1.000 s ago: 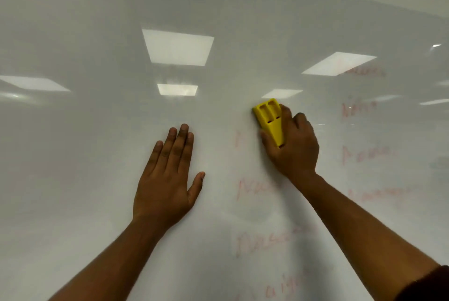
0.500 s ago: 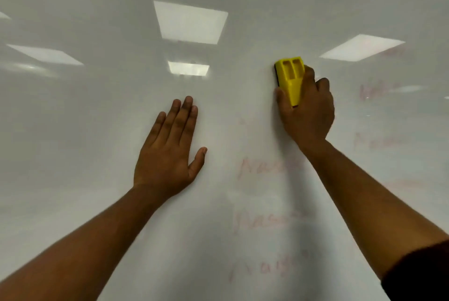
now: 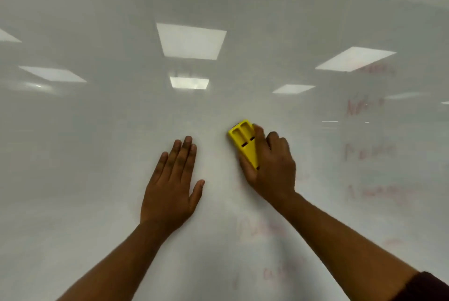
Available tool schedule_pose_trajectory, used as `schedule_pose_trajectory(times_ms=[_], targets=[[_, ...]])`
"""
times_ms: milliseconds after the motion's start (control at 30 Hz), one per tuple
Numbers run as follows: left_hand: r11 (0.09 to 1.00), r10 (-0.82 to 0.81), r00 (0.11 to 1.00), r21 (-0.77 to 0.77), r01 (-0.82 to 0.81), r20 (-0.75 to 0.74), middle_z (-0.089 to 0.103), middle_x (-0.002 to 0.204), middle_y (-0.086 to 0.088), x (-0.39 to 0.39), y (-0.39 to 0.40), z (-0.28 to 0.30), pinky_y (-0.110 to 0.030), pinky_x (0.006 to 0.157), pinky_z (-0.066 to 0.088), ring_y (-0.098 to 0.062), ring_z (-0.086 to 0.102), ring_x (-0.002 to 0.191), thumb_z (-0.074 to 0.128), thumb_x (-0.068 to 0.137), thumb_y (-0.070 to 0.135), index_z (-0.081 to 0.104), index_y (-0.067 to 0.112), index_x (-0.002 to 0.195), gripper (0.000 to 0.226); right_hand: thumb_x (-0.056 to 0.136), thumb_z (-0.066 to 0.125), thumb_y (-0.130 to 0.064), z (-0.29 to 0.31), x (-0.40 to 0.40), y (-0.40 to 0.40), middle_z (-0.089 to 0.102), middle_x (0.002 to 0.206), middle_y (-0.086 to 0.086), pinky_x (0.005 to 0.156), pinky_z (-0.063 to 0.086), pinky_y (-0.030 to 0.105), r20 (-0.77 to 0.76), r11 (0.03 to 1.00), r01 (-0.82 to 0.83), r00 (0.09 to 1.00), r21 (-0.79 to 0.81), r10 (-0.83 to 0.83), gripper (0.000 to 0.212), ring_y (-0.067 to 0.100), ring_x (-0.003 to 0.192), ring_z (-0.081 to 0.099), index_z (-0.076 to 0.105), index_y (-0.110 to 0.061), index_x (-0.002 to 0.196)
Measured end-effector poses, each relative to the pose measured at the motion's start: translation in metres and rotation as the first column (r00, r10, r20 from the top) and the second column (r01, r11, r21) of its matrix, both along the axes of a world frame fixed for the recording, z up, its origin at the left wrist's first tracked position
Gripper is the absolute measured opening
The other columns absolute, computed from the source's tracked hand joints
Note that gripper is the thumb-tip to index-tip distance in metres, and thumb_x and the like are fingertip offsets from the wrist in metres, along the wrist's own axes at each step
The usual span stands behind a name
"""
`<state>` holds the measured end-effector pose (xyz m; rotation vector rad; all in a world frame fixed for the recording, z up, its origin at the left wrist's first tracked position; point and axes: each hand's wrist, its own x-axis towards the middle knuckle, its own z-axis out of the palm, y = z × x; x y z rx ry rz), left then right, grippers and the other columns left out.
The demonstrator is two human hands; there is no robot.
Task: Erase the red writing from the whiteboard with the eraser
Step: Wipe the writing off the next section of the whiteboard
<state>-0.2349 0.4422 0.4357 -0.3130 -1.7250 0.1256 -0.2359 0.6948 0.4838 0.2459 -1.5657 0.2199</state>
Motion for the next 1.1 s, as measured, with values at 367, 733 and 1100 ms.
schedule_pose_trajectory(times_ms=[367, 733, 1100], targets=[[0.999, -0.016, 1.000, 0.034, 0.016, 0.014, 0.011, 0.179, -0.007, 0.003, 0.003, -0.003, -0.039, 0.135, 0.008, -0.023, 0.009, 0.166, 0.036, 0.106, 0.048, 0.016, 0.009, 0.169, 0.077, 0.090, 0.062, -0.057, -0.020, 0.000, 0.011, 0.050, 0.104, 0.011, 0.067, 0.048, 0.040, 0.055, 0.939, -0.011, 0.998, -0.343, 0.032, 0.071, 0.036, 0.092, 0.054, 0.047, -0.019, 0.148], [1.000, -0.026, 0.999, 0.010, 0.026, 0.031, 0.010, 0.179, -0.007, 0.002, -0.005, -0.022, -0.037, 0.135, 0.004, -0.023, 0.009, 0.166, 0.037, 0.103, 0.051, 0.013, 0.009, 0.170, 0.082, 0.090, 0.060, -0.057, -0.041, -0.009, 0.043, 0.048, 0.098, 0.010, 0.065, 0.048, 0.038, 0.021, 0.934, 0.001, 1.000, -0.358, 0.007, 0.072, 0.033, 0.086, 0.053, 0.048, -0.016, 0.147], [0.998, 0.000, 0.997, 0.064, -0.005, 0.076, 0.011, 0.178, -0.013, 0.005, 0.003, -0.077, -0.038, 0.135, 0.003, -0.026, 0.008, 0.166, 0.038, 0.102, 0.046, 0.018, 0.003, 0.168, 0.081, 0.088, 0.055, -0.061, -0.067, -0.012, 0.100, 0.049, 0.100, 0.016, 0.069, 0.049, 0.044, 0.066, 0.854, -0.006, 0.997, -0.520, 0.048, 0.077, 0.040, 0.088, 0.057, 0.049, -0.012, 0.146]])
